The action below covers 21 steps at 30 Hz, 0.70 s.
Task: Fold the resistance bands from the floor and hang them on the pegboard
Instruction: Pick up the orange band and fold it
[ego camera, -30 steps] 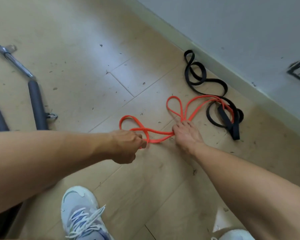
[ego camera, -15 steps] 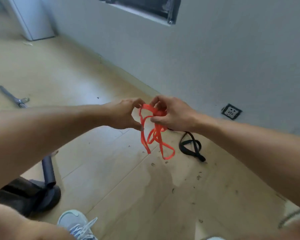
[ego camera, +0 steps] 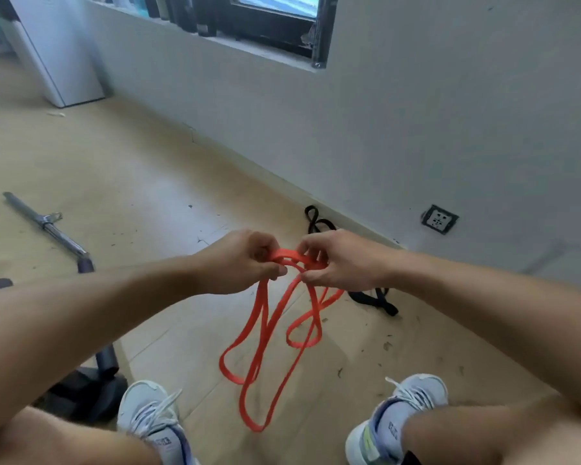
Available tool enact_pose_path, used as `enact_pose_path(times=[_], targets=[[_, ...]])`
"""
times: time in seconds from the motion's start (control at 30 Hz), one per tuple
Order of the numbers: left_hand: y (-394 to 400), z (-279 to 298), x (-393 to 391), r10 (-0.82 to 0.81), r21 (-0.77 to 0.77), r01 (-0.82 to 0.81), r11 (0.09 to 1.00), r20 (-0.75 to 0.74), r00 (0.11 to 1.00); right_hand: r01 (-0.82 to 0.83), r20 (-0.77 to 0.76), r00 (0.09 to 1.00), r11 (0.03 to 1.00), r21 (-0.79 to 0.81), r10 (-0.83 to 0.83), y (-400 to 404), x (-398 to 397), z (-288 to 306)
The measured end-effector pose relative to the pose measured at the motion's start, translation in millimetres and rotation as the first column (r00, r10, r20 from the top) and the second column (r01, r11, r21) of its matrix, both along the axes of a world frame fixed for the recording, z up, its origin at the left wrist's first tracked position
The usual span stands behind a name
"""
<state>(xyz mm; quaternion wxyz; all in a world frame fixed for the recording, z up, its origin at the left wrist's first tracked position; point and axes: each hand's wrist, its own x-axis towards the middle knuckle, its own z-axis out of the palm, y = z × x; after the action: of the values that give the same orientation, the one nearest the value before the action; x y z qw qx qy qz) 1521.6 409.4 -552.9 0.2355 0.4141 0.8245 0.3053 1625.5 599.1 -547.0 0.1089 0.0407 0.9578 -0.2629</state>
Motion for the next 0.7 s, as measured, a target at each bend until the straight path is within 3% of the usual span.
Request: enact_pose_path(times=[0.1,0.23,0.43,0.57,0.7], targets=[[-1,-12,0,0.01,-0.029,-0.012,1.0,-0.061,0.998,-0.034,0.069,0.997,0.998,0.044,0.031,4,-5,-14],[-5,-21,-9,0.047,-0.004,-0.047,0.999,-0.082,0.996,0.013,0.063,0.998,0.998,-0.064,-0.009,8,-15,-24],[-3,-20,-21,0.054,0.114,-0.049,0.992,-0.041,0.998,0.036,0.084,0.996,0.969,-0.246,-0.015,9,-24,-30],[4,-20,-21,0.001,0.125,0.0,0.992,-0.007,1.0,-0.01,0.079,0.996,0.973,-0.23,0.03,7,-21,-28],[7,-17,-23,-0.014,0.047,0.011,0.999,0.054,0.998,0.102,0.01,0.995,0.944,-0.314,-0.104,19,-21,-26]])
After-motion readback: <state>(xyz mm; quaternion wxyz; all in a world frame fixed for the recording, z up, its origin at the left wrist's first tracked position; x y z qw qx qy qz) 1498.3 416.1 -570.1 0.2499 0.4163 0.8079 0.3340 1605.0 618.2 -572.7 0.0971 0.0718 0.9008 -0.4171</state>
